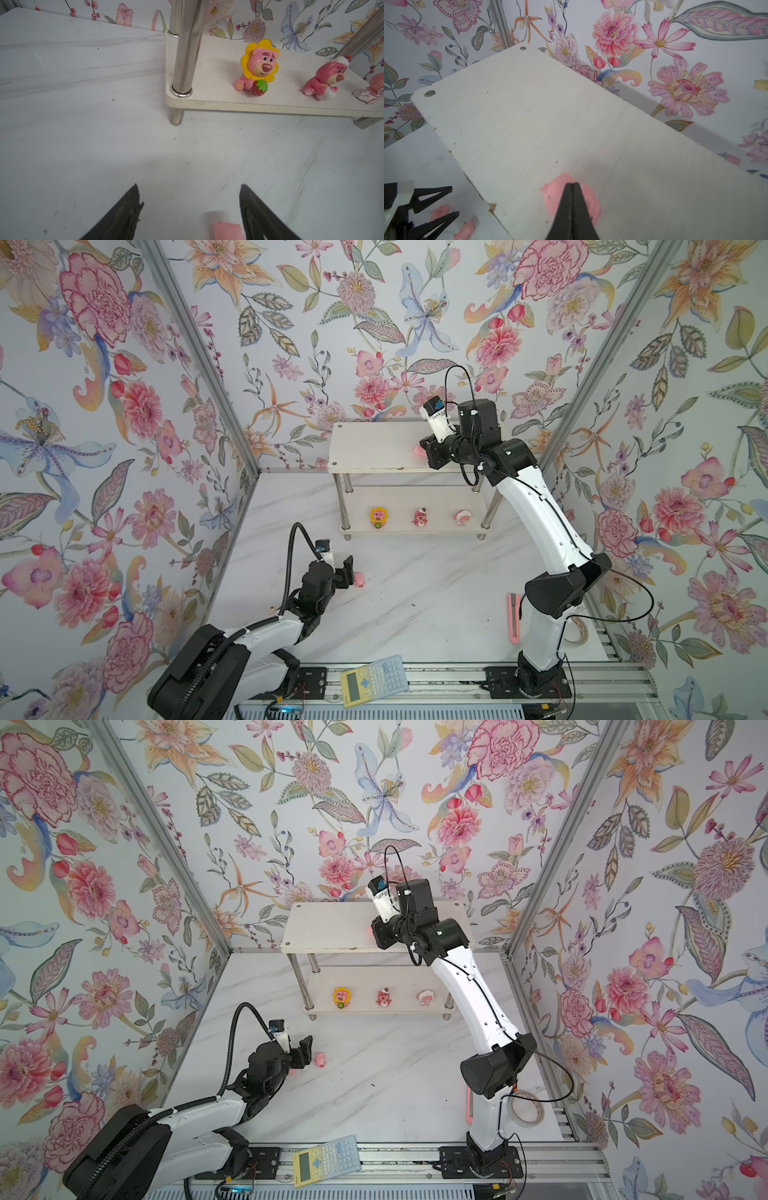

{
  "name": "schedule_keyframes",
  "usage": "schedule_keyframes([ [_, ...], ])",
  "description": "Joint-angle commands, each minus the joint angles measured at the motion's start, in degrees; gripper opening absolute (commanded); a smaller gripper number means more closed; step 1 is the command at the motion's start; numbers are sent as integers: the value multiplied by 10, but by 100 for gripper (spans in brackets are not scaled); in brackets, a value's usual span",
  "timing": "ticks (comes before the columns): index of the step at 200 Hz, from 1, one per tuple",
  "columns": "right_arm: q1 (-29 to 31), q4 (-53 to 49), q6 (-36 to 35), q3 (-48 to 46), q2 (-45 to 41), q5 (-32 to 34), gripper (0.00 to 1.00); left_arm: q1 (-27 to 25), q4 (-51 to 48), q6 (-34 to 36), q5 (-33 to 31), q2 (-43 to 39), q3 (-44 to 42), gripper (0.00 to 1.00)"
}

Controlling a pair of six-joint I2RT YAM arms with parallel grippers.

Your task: Place and organize the plastic toys onto the shelf

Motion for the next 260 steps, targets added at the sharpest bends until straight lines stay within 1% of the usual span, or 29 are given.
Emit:
schedule_keyframes([
  [1,-10,-7,13,27,26,8,0,9,5,-3,-1,3,-7,76],
  [34,-27,-8,22,57,44,-3,0,10,6,-3,-2,5,-8,77],
  [59,-29,-8,28,74,37,-14,0,11,7,-1,0,11,-5,77],
  [90,-30,-8,33,60,11,-41,7,11,15,-5,6,21,-2,77],
  [107,-30,-7,40,47,-3,-58,15,11,19,-9,12,26,1,76],
  [116,-30,-6,45,39,-10,-69,21,11,20,-10,15,29,1,76],
  [122,-29,-7,48,33,-13,-76,28,11,20,-11,17,29,2,76],
  [135,-28,-7,56,23,-16,-89,46,11,21,-12,19,29,3,76],
  [145,-26,-6,59,18,-17,-91,56,11,20,-12,20,27,4,76],
  [155,-22,-7,59,14,-14,-85,62,11,17,-12,20,24,4,76],
  [170,-18,-7,54,13,-7,-74,67,11,12,-11,19,18,3,76],
  [224,-16,-7,52,27,27,-61,71,12,-5,-3,6,-2,-1,76],
  [246,-12,-6,54,37,41,-56,71,13,-2,-3,5,1,-1,77],
  [260,-7,-7,55,41,49,-42,68,12,4,-4,7,8,-1,77],
])
